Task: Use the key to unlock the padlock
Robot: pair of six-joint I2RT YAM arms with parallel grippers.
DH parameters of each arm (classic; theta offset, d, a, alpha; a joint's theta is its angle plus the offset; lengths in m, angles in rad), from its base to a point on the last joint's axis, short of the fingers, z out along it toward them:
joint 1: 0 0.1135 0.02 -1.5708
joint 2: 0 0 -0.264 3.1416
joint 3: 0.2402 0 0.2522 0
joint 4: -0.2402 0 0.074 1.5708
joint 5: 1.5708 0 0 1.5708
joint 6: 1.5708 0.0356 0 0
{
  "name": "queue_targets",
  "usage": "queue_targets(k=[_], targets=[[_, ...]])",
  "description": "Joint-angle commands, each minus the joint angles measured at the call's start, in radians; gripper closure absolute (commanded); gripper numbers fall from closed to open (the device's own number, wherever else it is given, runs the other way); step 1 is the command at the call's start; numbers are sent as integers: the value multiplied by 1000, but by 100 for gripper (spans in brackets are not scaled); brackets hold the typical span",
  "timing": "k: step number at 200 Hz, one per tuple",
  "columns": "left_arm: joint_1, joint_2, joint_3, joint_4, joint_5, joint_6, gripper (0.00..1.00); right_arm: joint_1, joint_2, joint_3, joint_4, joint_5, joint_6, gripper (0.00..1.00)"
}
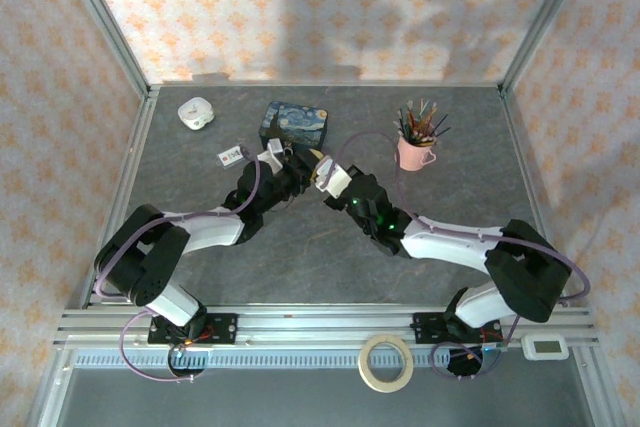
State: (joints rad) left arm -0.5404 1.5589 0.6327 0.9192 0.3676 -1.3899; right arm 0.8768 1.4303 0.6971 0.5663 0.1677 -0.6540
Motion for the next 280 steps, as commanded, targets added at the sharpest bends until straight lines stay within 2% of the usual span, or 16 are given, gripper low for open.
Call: queue_targets(k=[1, 36, 64, 75, 91, 106, 124, 146, 174, 182, 207, 234, 280], targets=[[3, 7, 27, 58, 33, -4, 77, 8, 12, -1, 43, -9, -16, 100], [5, -6, 21, 31, 19, 13, 100, 8, 17, -1, 48, -9, -22, 100], [12, -23, 20, -7, -9, 71, 100, 7, -16, -7, 50, -15, 29, 100], [20, -35, 21, -26, -19, 117, 100, 3, -41, -8, 34, -28, 75, 89], [30, -55, 15, -22, -28, 194, 100, -19, -89, -9, -7, -83, 178, 72], [36, -75, 15, -20, -31, 268, 100, -60, -140, -15, -42, -157, 305, 64], [36, -97, 28, -36, -27, 359, 100, -128, -201, -32, -54, -280, 481, 61], [36, -114, 34, -26, -14, 450, 100, -190, -244, -46, -40, -360, 673, 58], [36, -127, -3, 134, 34, 507, 100, -211, -270, -43, -12, -453, 858, 54], [36, -129, -17, 191, 49, 517, 100, -218, -265, -44, 10, -472, 935, 48], [36, -137, -39, 285, 85, 535, 100, -246, -222, -63, 154, -640, 1077, 48], [30, -149, -54, 353, 143, 535, 100, -252, -179, -86, 303, -739, 1133, 51], [11, -224, -50, 260, 196, 613, 100, -274, -105, -114, 525, -892, 1178, 59]])
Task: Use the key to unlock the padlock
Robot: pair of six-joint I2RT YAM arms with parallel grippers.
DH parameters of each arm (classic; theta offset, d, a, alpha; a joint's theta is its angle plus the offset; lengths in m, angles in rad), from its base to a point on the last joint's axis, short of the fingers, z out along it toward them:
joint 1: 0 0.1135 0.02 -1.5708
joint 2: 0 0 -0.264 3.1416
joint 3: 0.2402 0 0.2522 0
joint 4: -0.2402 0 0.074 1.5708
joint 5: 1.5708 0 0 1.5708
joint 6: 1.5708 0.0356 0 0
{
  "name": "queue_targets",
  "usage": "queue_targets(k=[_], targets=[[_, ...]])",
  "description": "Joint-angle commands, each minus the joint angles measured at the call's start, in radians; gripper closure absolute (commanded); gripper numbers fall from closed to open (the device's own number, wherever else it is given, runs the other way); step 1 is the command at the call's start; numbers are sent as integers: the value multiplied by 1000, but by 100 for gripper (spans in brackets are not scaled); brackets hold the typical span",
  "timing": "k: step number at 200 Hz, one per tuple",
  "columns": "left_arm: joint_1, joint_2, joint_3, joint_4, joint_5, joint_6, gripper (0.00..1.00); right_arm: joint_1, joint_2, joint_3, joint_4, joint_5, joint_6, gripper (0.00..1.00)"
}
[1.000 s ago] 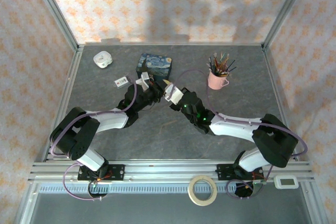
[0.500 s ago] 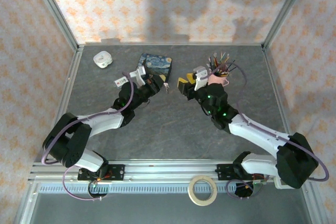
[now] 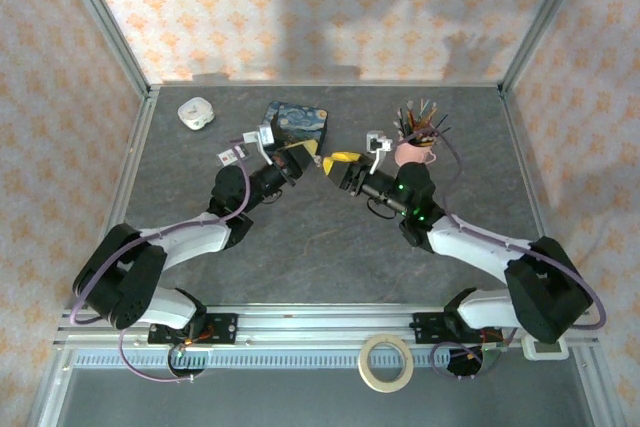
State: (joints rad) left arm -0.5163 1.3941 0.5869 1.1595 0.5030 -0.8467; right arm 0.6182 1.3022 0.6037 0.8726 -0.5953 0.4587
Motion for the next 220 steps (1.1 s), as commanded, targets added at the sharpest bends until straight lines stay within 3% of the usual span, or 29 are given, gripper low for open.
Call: queue_targets(k=[1, 65, 85, 122, 201, 220], targets=[[-14, -61, -4, 17, 61, 70, 100, -15, 25, -22, 225, -132, 67, 59], [-33, -97, 9, -41, 83, 87, 100, -18, 95, -1, 374, -246, 135, 65], [-33, -95, 14, -55, 72, 92, 100, -18, 88, -5, 386, -247, 141, 65], [-35, -98, 16, -38, 63, 77, 100, -18, 85, -13, 348, -248, 125, 79], [-48, -112, 19, -35, 51, 67, 100, -18, 149, -12, 430, -263, 194, 81], [-48, -122, 14, -36, 39, 69, 100, -18, 152, -13, 426, -263, 193, 88]])
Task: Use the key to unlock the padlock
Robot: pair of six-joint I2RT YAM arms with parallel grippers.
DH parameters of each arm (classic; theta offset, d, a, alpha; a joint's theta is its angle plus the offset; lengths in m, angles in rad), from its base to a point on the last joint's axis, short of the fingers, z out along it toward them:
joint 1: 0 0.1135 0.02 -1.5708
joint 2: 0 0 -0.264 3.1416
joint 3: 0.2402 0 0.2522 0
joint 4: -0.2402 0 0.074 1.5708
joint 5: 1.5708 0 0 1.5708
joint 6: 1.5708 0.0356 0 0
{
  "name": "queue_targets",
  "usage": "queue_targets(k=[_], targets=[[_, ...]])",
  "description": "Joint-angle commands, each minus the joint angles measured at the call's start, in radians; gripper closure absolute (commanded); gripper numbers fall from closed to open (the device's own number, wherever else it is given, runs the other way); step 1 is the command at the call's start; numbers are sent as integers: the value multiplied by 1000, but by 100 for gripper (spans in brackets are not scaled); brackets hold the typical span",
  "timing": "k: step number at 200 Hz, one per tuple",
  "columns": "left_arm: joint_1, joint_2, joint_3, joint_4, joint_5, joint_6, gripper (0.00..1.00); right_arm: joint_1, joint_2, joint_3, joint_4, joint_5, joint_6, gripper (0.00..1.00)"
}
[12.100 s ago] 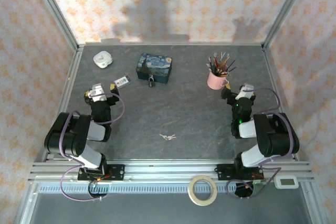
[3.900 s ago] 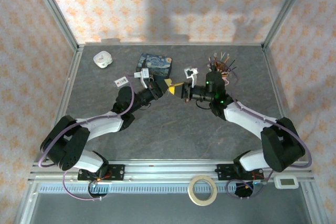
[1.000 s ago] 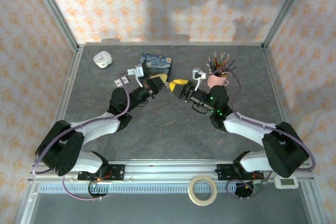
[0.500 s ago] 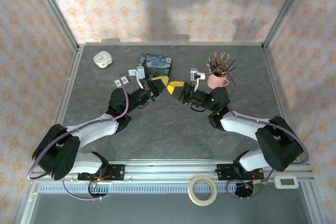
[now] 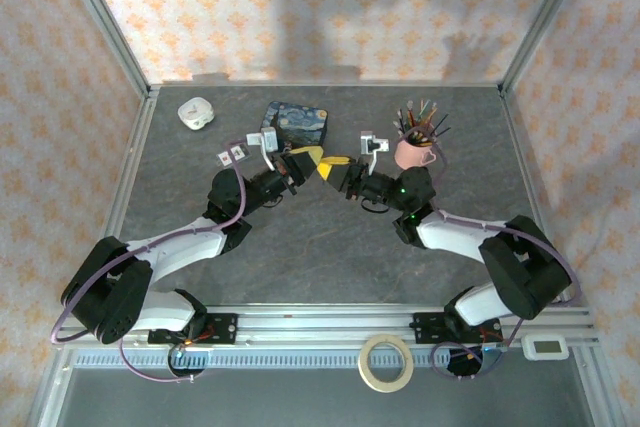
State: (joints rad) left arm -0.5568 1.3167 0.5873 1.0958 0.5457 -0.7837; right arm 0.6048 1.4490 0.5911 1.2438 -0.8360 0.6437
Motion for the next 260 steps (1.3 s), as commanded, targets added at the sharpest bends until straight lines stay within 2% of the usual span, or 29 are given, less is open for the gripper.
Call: queue_targets(k=[1, 15, 56, 61, 73, 82, 89, 100, 125, 148, 174, 199, 233, 260], targets=[[-7, -45, 13, 28, -4, 6, 100, -4, 5, 0, 54, -22, 8, 89], [-8, -54, 8, 25, -14, 9, 100, -5, 9, 1, 51, -26, 7, 100], [-7, -70, 7, 10, -44, 4, 99, -4, 9, -4, 37, -15, -1, 100], [-6, -77, 6, 1, -55, 4, 87, -5, 8, -4, 28, -13, -9, 100], [4, -97, 6, -41, -94, 16, 47, -7, -3, 0, -10, -3, -40, 100], [21, -119, 7, -102, -141, 24, 23, -7, -16, 3, -59, 9, -74, 100], [42, -137, 7, -162, -183, 24, 13, -7, -28, 6, -106, 20, -108, 100], [91, -159, 8, -251, -243, 8, 8, -7, -49, 8, -176, 40, -157, 100], [227, -153, 10, -368, -200, -20, 7, -8, -94, 12, -331, 92, -258, 100], [290, -99, 55, -529, -174, 68, 7, -9, -127, 11, -457, 169, -334, 100], [302, 26, 155, -723, -193, 226, 11, -9, -158, 8, -582, 301, -391, 100], [305, 186, 268, -850, -187, 324, 15, -12, -197, -12, -652, 449, -414, 100], [304, 412, 473, -1061, -175, 433, 25, -23, -248, -41, -694, 497, -434, 100], [304, 503, 541, -1103, -207, 476, 33, -28, -263, -61, -710, 500, -446, 100]])
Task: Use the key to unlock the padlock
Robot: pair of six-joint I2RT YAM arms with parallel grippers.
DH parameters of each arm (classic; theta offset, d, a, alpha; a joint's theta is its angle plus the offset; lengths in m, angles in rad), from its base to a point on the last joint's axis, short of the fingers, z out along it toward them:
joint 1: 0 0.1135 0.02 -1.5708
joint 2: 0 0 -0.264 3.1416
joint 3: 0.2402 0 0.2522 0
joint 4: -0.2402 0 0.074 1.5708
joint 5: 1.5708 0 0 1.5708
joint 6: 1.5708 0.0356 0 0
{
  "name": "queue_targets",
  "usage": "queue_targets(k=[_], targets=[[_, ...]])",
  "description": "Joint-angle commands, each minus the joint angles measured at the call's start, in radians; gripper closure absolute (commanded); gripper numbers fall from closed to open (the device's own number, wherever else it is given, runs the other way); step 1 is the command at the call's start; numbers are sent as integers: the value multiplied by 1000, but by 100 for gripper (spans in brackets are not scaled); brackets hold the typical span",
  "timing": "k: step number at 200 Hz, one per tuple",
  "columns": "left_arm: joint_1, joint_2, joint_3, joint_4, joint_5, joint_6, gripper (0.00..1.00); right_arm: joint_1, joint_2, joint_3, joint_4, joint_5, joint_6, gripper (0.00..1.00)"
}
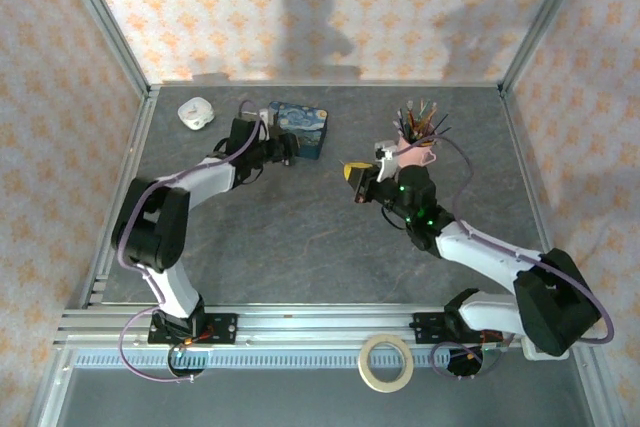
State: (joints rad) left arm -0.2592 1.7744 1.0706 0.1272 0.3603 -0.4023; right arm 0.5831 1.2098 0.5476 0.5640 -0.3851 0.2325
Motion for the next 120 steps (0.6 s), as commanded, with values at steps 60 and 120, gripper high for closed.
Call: queue_targets(k=[60, 120], targets=[[6, 166, 80, -95, -35, 83, 44, -8, -52, -36, -20, 44, -28, 100], [6, 253, 93, 31, 18, 32, 52, -8, -39, -32, -19, 25, -18, 100]])
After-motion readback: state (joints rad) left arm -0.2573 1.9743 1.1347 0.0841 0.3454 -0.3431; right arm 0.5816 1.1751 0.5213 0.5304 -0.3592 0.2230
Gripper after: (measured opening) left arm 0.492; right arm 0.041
